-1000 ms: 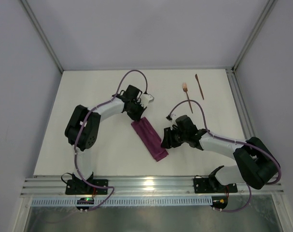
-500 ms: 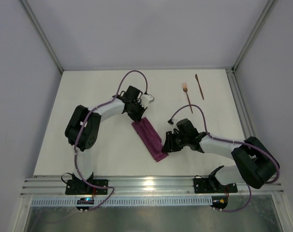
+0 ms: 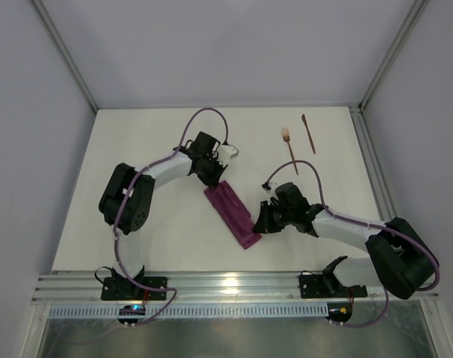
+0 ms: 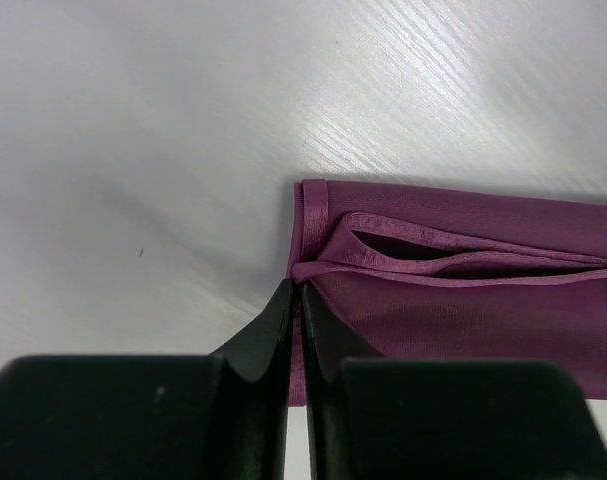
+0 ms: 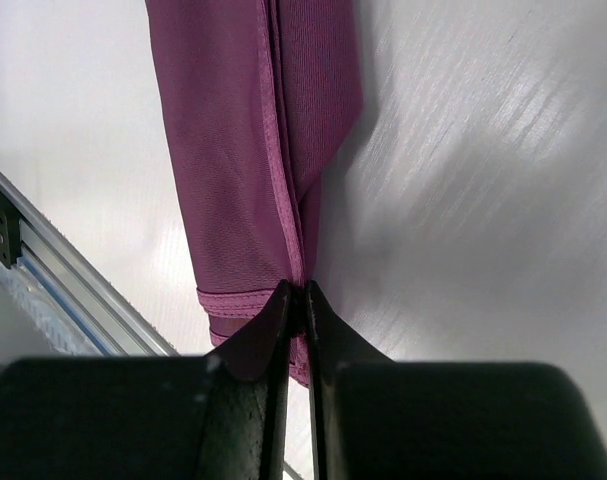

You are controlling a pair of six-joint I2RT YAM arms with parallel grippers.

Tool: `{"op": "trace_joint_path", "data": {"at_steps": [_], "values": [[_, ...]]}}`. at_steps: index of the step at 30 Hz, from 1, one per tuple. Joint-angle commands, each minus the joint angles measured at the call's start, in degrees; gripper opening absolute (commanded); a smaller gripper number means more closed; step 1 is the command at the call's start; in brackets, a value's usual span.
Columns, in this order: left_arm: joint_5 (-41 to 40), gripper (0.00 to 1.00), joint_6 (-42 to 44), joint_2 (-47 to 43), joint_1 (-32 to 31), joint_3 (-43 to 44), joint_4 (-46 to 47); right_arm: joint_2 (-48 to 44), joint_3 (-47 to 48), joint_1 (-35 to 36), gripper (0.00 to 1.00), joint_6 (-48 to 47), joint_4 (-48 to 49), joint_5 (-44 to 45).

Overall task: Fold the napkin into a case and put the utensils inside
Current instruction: Smooth out the smaller rectangle-folded napkin at the center of the board.

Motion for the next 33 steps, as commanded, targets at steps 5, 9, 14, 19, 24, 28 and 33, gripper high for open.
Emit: {"op": "trace_joint_path", "data": {"at_steps": [5,9,14,19,24,28,33], "values": [[0.4,0.07,0.1,-2.6,-0.3,-0.1,1.0,-2.6,2.6,0.0,0.17,0.4,-1.5,1.4],[0.4,0.07,0.0,-2.7,-0.4,-0.1,1.0,-2.6,2.3,0.0,0.22,0.6,-0.8,0.5],[0.4,0.07,0.1,-2.7,-0.3,-0.1,1.0,-4.2,2.3,0.0,0.28,1.3,-0.8,0.5],[0.4,0.07,0.1,-2.7,-0.4,0.1,1.0,-6.5,2.6,0.0,0.29,1.3,-2.0,0.9],[0.4,0.07,0.2,-2.7,-0.3,0.1,1.1,-6.9,1.7,0.0,0.29,2.1,-0.5,-0.9],[0.4,0.07,0.1,-2.6,-0.3,0.0,1.1,-4.3,1.2,0.0,0.29,2.4,1.0,-0.9],[0.5,0.07,0.2,-2.6,-0.3,-0.1,1.0,-0.6,1.1,0.0,0.29,2.4,2.8,-1.2]]}}
